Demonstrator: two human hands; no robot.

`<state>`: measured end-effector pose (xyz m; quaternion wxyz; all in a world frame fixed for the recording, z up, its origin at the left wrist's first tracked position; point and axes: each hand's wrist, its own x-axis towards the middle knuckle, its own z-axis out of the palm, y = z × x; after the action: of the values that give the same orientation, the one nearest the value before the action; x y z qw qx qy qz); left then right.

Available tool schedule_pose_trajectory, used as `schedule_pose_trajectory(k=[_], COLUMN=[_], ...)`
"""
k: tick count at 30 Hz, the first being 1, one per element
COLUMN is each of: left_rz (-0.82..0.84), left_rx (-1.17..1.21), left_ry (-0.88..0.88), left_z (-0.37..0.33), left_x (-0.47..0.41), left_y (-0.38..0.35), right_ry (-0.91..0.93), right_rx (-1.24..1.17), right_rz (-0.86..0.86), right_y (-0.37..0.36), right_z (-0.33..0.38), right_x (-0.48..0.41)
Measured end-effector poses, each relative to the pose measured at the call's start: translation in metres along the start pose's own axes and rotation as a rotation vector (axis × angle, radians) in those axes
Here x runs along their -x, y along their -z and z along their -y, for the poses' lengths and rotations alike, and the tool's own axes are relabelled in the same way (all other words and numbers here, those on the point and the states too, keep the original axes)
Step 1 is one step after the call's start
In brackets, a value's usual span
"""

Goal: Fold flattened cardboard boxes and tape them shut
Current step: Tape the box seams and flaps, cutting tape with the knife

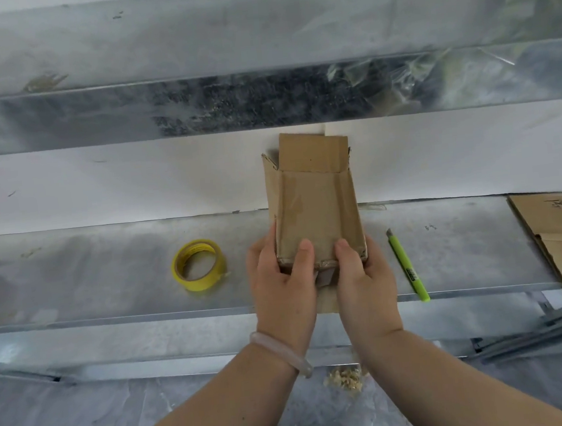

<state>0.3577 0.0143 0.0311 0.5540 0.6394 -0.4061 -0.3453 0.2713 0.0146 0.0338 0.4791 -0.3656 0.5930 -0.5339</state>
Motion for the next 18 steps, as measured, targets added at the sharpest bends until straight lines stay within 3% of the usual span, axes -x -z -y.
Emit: schedule_pose_trajectory(k=[4,8,10,14,18], left_rz=[-0.032,0.001,0.015,0.073,0.073], left_rx=[0.057,0.251,0.239,0.195,0.161], left_ry=[-0.024,0.062,0.072,0.005,-0.129], left_z=[0.003,0.001,0.004,0.011,0.025], left_x=[0.003,0.007,0.007,0.007,0.005], left_y=[-0.004,-0.005,-0.003,0.002,0.005], right_ry=[-0.018,-0.06,-0.108,-0.035,-0.086], right_rx=[-0.008,0.004,-0.002,0.075,-0.007], right_rz=[0.028,0.055,0.059,0.139,0.182], right_y=[0.004,0.009,0.014,0.013,0.018], right_z=[-0.003,0.001,0.003,0.0,-0.011], right_x=[-0.002,-0.002,-0.004,-0.003,-0.005])
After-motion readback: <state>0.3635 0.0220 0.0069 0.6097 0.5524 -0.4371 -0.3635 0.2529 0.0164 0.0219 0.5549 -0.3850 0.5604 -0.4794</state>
